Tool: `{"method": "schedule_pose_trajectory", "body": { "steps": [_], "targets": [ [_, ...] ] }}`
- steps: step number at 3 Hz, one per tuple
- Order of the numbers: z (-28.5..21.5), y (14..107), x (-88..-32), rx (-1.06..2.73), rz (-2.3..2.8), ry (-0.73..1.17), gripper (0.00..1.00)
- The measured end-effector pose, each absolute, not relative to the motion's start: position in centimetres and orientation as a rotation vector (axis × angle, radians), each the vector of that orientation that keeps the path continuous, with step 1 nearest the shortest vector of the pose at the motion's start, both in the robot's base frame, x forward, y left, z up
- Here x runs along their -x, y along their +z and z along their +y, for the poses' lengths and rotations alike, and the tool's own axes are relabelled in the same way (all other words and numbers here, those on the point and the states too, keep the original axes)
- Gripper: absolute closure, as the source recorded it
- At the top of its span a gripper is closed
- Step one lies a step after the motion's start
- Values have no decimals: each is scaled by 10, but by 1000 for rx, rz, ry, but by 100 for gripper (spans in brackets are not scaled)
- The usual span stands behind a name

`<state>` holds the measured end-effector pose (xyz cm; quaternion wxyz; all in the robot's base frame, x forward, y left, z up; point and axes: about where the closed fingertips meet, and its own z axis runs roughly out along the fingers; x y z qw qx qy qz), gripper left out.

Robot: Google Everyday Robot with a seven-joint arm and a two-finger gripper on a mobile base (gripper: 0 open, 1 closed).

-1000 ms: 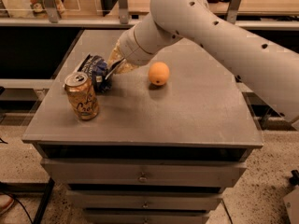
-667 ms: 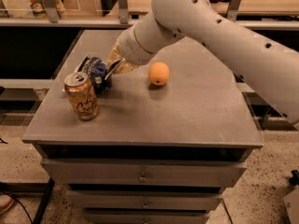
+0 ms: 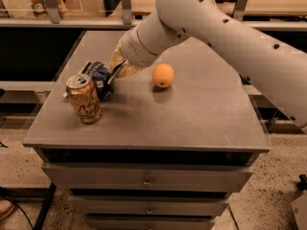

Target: Move blue chip bag near orange can

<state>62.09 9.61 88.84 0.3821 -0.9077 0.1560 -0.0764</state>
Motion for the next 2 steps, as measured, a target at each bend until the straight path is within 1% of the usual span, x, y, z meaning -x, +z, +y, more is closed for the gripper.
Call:
{"method": "schedule_pose_trajectory", "body": {
  "steps": [1, 2],
  "targets": [
    [97, 887, -621, 2318, 397, -192, 13],
    [92, 887, -626, 2315, 427, -205, 0]
  ]
}}
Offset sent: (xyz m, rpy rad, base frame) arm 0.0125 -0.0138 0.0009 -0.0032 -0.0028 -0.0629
